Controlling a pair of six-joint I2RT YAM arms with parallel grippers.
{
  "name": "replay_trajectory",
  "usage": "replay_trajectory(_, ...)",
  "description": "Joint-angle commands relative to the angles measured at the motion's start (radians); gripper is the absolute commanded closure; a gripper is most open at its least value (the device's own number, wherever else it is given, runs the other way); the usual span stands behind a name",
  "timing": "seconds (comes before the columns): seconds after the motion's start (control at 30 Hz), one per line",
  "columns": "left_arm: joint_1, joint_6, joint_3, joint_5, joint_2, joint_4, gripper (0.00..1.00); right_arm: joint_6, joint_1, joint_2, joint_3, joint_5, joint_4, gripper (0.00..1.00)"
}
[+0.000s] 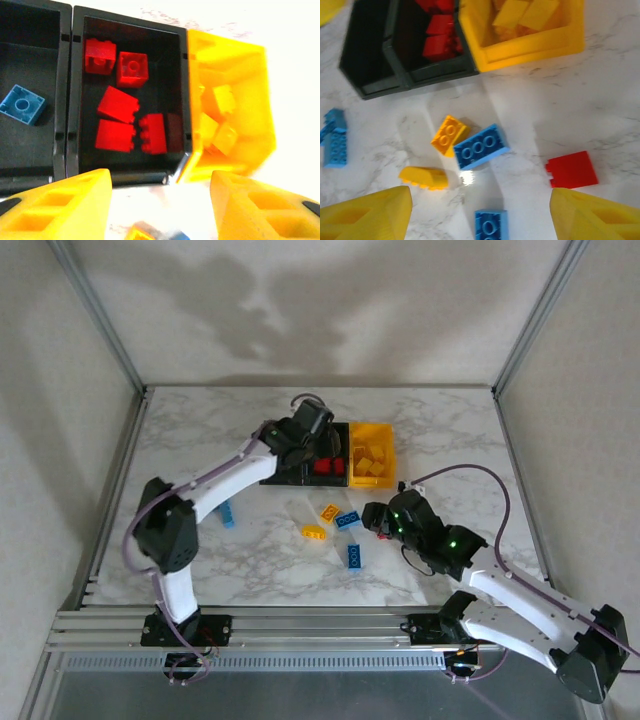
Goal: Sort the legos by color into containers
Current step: Place the lego in the container, then pick up the lego from the center of the table.
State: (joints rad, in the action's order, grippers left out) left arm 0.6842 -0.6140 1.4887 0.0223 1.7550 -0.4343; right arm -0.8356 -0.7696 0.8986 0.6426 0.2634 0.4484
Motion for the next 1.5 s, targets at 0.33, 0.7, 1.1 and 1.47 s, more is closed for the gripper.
replay_trajectory(0.33,0.062,-0.098,-0.509,-0.06,-0.46,0.12,0.42,-0.063,0.193,0.261,0.01,-0.104,0.043,0.24)
replay_trajectory(0.7,0.069,-0.159,-0.685,-0.022,-0.611,0.095,0.4,-0.09,0.19,0.449,0.042,-0.149,-0.015,0.24)
replay_trajectory(1.1,0.069,-0.174,-0.723,-0.005,-0.619,0.092,0.4,-0.084,0.19,0.537,0.071,-0.162,-0.034,0.26)
replay_trajectory(1.47,0.069,-0.194,-0.76,0.001,-0.629,0.103,0.4,-0.085,0.189,0.6,0.087,-0.135,0.011,0.36)
